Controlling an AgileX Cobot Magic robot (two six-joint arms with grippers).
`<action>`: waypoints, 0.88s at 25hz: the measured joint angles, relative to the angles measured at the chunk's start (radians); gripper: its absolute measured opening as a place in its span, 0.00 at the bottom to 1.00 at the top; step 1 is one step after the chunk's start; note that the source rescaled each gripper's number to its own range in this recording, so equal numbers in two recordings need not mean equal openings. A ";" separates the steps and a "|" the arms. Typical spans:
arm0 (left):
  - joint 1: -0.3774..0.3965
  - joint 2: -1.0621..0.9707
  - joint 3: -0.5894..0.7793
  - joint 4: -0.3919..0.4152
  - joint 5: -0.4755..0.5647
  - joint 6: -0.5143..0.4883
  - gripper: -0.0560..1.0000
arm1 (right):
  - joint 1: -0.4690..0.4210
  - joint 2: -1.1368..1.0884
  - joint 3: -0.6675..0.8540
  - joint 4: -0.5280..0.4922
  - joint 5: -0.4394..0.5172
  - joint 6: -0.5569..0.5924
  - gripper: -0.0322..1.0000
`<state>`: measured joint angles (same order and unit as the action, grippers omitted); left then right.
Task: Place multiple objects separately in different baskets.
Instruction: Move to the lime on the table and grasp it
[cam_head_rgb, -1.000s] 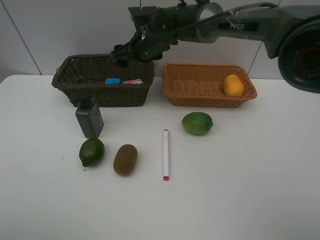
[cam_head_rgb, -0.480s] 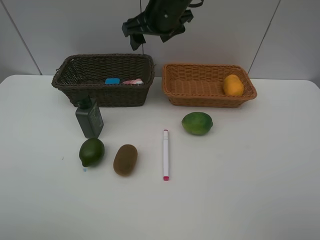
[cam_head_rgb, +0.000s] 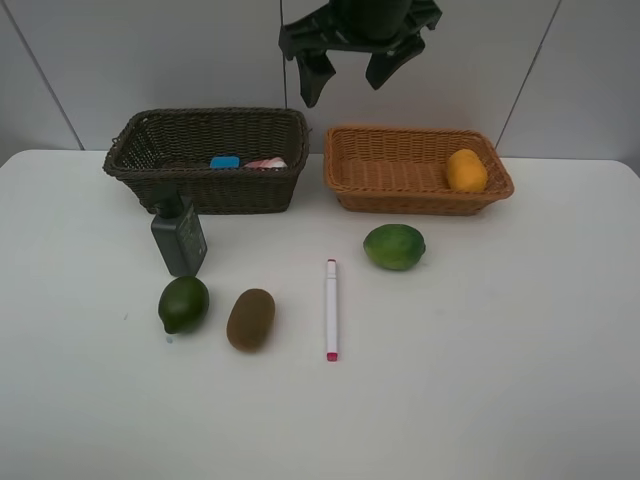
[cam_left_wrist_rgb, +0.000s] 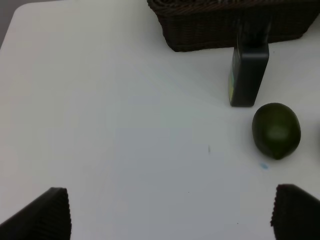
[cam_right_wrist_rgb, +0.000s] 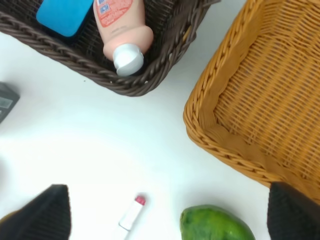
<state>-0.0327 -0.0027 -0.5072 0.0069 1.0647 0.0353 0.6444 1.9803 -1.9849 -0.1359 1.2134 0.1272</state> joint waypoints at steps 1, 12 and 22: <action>0.000 0.000 0.000 0.000 0.000 0.000 1.00 | 0.000 -0.005 0.003 0.000 0.002 0.008 0.98; 0.000 0.000 0.000 0.000 0.000 0.000 1.00 | -0.005 -0.057 0.216 0.021 0.006 0.124 0.98; 0.000 0.000 0.000 0.000 0.000 0.000 1.00 | -0.044 -0.059 0.424 0.031 -0.035 0.153 0.98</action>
<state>-0.0327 -0.0027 -0.5072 0.0069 1.0647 0.0353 0.6004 1.9212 -1.5610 -0.1048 1.1789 0.2804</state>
